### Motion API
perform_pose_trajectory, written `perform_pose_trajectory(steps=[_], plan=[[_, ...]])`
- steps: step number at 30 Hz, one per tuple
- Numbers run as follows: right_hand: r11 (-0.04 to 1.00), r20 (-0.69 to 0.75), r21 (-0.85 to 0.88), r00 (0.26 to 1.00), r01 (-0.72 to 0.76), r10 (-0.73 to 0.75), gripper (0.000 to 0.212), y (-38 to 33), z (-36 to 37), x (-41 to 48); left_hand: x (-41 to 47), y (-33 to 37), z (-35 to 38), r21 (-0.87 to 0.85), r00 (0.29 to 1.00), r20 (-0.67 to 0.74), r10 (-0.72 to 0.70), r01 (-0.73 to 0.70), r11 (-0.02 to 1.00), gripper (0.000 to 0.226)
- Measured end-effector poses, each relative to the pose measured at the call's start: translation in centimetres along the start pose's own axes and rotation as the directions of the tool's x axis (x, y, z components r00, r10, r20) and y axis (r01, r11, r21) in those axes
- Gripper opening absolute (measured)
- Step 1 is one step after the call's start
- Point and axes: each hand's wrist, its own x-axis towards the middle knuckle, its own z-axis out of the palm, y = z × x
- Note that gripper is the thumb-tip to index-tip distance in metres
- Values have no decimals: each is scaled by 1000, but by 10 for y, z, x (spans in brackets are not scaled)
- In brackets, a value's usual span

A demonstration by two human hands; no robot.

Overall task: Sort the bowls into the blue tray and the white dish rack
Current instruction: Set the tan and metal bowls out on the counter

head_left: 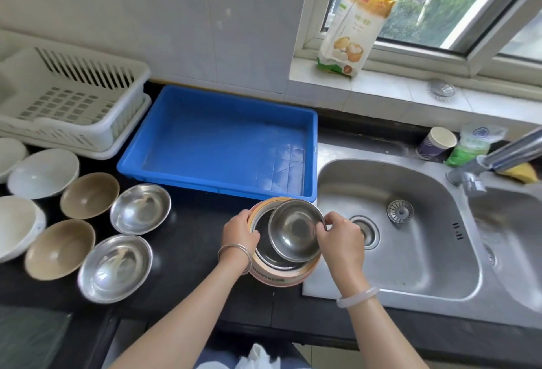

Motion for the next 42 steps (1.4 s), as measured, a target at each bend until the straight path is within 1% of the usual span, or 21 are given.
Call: perform_pose_trajectory(steps=[5,9,11,15,18,21,24,28,31,35,42], plan=[[993,-46,115,998,-33,39,11,6,-15,2,0,2,2,25,1000,-14,1,-1,1000,33],[988,-79,150,996,-37,50,14,11,-25,0,1,8,1,34,999,-31,10,-9,999,35],[984,-77,172,995,-52,66,14,13,-27,-1,0,10,0,57,999,-37,14,-12,998,30],[977,-48,200,995,-73,84,14,16,-30,-4,0,14,-3,127,996,-71,57,-48,991,17],[972,-17,217,996,-87,93,15,18,-30,-5,1,18,-6,181,989,-101,106,-86,980,12],[957,21,268,994,-110,108,8,18,-32,-6,0,20,-8,246,983,-112,143,-112,963,14],[939,53,319,992,-128,117,14,17,-36,-6,-3,22,-9,290,976,-130,175,-131,948,19],[922,89,356,987,-155,131,14,20,-40,-5,-7,28,-11,332,965,-168,202,-138,933,22],[909,109,380,984,-170,138,14,20,-43,-5,-9,32,-15,281,964,-198,175,-115,953,23],[871,144,454,980,-188,137,13,17,-49,-3,-14,32,-26,163,956,-256,142,-103,981,20],[793,174,597,984,-123,21,11,-8,-53,8,-27,10,-55,-31,927,-374,19,-32,999,16]])
